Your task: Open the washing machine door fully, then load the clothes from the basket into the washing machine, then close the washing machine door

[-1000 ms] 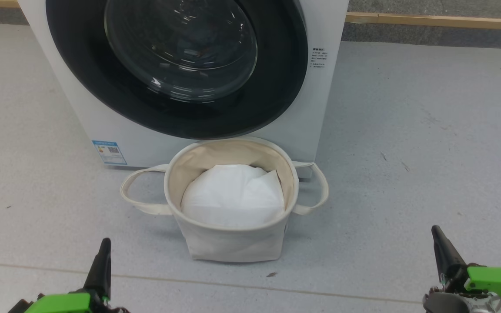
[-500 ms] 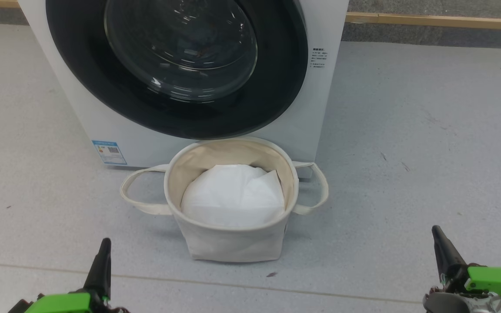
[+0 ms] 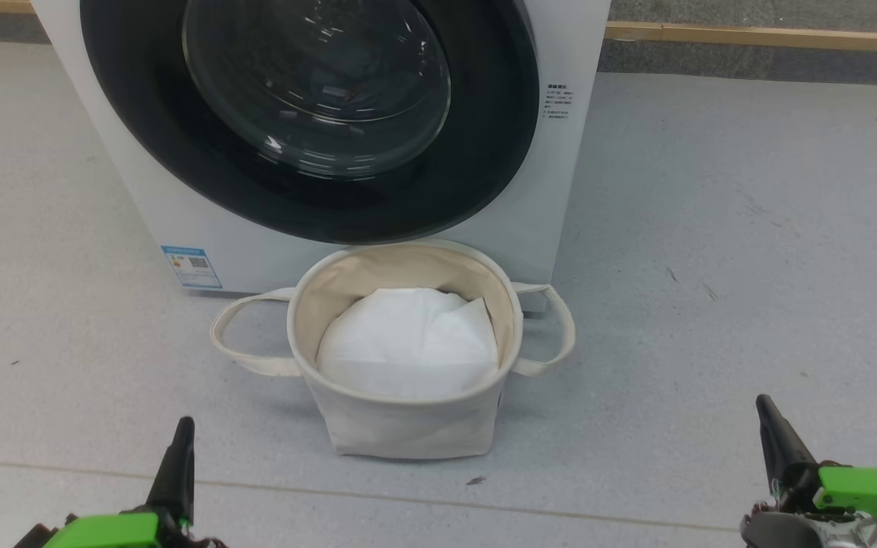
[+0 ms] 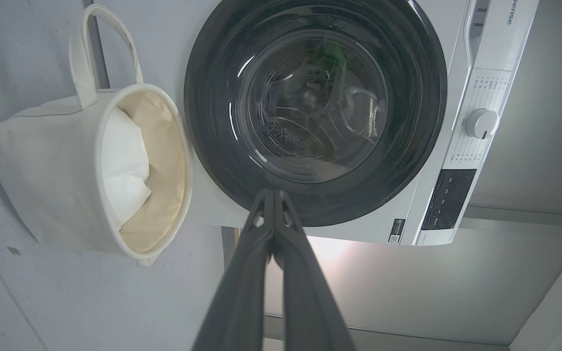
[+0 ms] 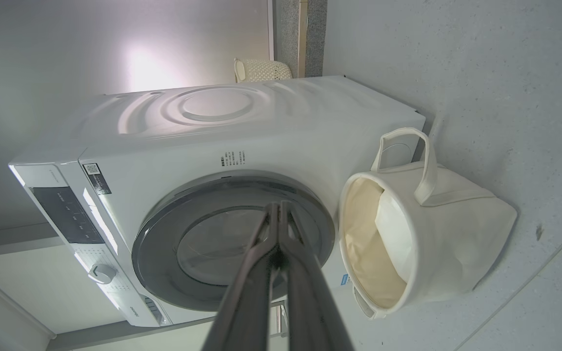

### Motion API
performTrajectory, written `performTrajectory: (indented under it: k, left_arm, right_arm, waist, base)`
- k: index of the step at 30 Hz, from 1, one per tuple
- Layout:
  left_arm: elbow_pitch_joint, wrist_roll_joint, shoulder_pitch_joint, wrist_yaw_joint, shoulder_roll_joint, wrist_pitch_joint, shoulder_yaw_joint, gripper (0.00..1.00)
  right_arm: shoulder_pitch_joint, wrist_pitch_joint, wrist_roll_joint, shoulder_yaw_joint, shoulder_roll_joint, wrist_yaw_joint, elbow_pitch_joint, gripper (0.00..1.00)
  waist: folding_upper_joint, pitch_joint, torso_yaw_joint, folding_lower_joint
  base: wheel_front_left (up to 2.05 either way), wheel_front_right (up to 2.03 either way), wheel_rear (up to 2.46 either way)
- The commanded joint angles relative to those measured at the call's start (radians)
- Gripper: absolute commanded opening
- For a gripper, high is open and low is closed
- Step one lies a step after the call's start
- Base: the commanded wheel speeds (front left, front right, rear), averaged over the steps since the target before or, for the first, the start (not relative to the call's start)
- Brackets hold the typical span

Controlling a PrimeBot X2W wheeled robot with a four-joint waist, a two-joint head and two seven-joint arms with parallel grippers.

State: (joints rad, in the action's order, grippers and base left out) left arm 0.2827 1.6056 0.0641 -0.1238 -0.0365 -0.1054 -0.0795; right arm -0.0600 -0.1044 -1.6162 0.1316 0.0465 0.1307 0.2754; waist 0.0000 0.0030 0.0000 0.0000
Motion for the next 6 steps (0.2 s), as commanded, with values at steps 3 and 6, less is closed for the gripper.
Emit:
performTrajectory:
  k: [3,6]
  left_arm:
    - [-0.038,0.003,0.044,-0.007,-0.014,-0.008,-0.034,0.00]
    - [-0.038,0.003,0.044,-0.007,-0.014,-0.008,-0.034,0.00]
  right_arm:
    - [-0.048,-0.008,0.007,-0.019,0.005,0.000,-0.031,0.00]
    - [-0.048,-0.008,0.007,-0.019,0.005,0.000,-0.031,0.00]
  waist:
    - [0.0000,0.000,0.000,0.0000]
    - [0.0000,0.000,0.000,0.0000]
  base:
    - [0.00,0.00,0.00]
    - [0.00,0.00,0.00]
